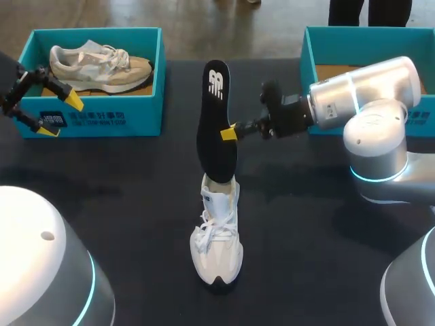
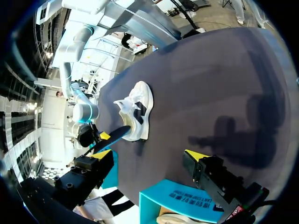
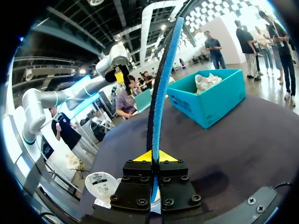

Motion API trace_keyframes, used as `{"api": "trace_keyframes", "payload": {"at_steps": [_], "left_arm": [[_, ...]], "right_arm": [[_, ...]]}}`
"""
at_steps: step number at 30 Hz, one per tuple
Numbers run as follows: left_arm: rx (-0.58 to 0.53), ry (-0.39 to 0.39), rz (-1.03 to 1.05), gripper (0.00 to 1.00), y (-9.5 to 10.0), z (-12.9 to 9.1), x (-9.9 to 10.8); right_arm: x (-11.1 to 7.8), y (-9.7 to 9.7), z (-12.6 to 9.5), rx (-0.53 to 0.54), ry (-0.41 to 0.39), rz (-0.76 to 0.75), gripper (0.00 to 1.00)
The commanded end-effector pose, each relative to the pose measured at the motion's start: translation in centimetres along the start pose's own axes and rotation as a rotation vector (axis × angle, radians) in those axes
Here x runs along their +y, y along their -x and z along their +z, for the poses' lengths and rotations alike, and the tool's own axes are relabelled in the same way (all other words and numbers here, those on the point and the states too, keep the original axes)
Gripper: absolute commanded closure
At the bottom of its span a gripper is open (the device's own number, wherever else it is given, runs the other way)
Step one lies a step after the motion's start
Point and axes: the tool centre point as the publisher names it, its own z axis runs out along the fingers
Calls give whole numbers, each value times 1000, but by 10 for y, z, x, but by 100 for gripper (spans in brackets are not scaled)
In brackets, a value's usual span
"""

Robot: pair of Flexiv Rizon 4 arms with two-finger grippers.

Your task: Take the shoe out of the shoebox, open the shoe tongue, remove and reinsert the insole, then place the shoe into the shoebox

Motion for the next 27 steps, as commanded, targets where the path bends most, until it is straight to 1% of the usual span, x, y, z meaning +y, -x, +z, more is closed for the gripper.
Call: {"api": "trace_keyframes", "payload": {"at_steps": [1, 14, 27], "left_arm": [[1, 0, 1, 0, 0, 0, 0], [1, 0, 1, 0, 0, 0, 0], [1, 0, 1, 0, 0, 0, 0]], "right_arm": [[1, 2, 5, -3, -8, -2, 100], [-10, 1, 6, -18, -14, -11, 100], [-18, 5, 7, -14, -35, 31, 100]]}}
